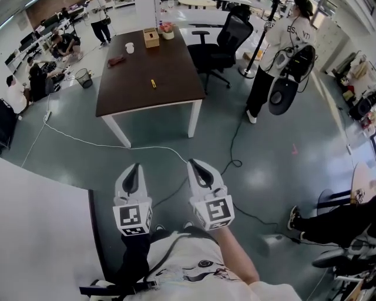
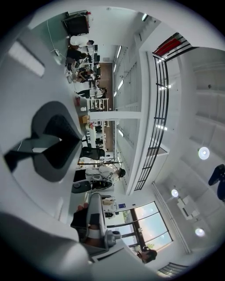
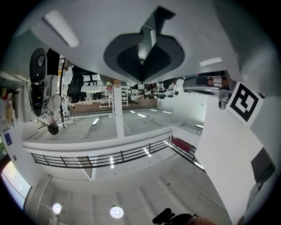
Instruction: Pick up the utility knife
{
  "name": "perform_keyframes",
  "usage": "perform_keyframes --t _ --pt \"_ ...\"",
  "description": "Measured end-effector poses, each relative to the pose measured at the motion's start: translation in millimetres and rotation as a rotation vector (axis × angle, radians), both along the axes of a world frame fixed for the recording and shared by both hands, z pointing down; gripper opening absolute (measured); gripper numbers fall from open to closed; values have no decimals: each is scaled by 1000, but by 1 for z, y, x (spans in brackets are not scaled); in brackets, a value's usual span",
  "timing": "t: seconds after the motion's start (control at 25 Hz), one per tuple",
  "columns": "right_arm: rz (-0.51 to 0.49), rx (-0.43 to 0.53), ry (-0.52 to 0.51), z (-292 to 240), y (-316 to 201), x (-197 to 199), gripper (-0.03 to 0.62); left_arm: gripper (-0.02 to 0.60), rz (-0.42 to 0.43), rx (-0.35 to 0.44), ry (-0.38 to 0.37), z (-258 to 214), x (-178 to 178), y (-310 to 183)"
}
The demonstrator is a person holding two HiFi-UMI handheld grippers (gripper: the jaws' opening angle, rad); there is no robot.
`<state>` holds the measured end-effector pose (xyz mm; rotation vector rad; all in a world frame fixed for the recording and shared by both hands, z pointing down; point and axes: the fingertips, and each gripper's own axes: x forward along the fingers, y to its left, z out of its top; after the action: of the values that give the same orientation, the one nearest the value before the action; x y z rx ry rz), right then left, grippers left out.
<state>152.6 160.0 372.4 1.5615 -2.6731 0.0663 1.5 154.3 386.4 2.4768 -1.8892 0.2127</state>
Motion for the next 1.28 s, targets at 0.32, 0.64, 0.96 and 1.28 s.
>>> perform_keyframes --t 0.32,0.64,0.96,1.28 --pt "-18 -97 -29 39 -14 11 2 -2 -58 -103 -28 41 -16 1" --pt "16 -68 -7 38 -101 -18 2 -2 -30 -88 -9 48 -40 -98" --pt "62 -50 -3 15 -203 -66 2 -2 10 -75 12 32 -86 -202" --pt "75 -89 26 27 -277 -87 2 -2 -1 -128 39 51 -114 -274"
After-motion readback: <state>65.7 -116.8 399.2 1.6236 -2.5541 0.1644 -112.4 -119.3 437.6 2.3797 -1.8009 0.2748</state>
